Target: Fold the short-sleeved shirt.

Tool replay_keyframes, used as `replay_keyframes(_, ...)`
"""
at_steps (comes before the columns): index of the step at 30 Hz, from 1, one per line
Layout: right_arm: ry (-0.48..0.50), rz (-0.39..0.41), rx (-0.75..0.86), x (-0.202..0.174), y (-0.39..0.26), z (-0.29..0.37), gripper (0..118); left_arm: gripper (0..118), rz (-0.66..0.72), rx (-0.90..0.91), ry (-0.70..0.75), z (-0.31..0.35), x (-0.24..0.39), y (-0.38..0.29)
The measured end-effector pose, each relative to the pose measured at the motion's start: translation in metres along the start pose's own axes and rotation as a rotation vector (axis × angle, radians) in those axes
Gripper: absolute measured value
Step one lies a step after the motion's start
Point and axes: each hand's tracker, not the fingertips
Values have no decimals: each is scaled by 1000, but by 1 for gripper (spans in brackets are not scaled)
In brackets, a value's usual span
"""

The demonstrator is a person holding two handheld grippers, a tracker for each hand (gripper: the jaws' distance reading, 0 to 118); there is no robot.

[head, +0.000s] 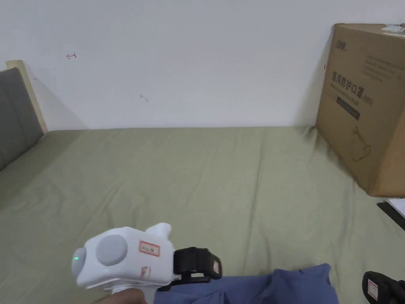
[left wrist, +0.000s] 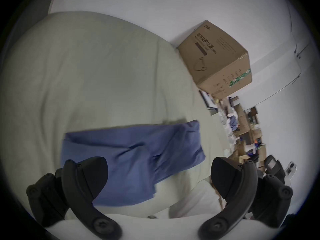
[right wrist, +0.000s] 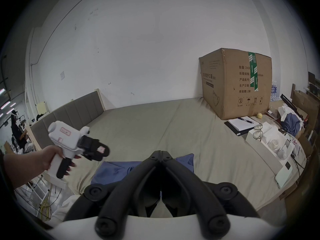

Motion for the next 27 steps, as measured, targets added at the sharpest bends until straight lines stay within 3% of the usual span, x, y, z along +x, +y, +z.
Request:
replay_keyframes(1,0,-9,-4,1,-1,-2,0,112,-15,-4,39,7,-6,-3)
replay_keyframes(2,3,-21,-9,1,-2,-3,0,97,-45,28,98,16,-11,-7)
replay_keyframes(3,7,-29,-11,2,-3,-5,0,68,-94,68,144,23,-14,-14)
replay_keyframes(4,9,-33,-14,1,-4,-7,0,18,-124,89,170,25,-17,-18)
replay_keyframes(5,11,-35,-19,1,-4,-9,0,0,-142,75,198,24,-19,-22)
replay_keyframes(7,17,-40,-29,1,-4,-12,0,0,-138,35,254,10,-23,-29)
replay_keyframes(13,26,-48,-50,1,-4,-14,0,0,-67,-70,150,-70,-20,-41)
replay_keyframes(18,-14,24,-75,3,-10,-19,0,0,-68,-107,157,-129,-3,-43)
replay_keyframes(21,-15,27,-91,3,-13,-24,0,0,0,-74,124,-129,9,-33)
replay_keyframes(22,-10,21,-97,3,-14,-25,0,0,31,-70,76,-127,12,-30)
replay_keyframes(27,6,0,-106,-2,-12,-30,0,0,160,-111,-442,-116,31,-20)
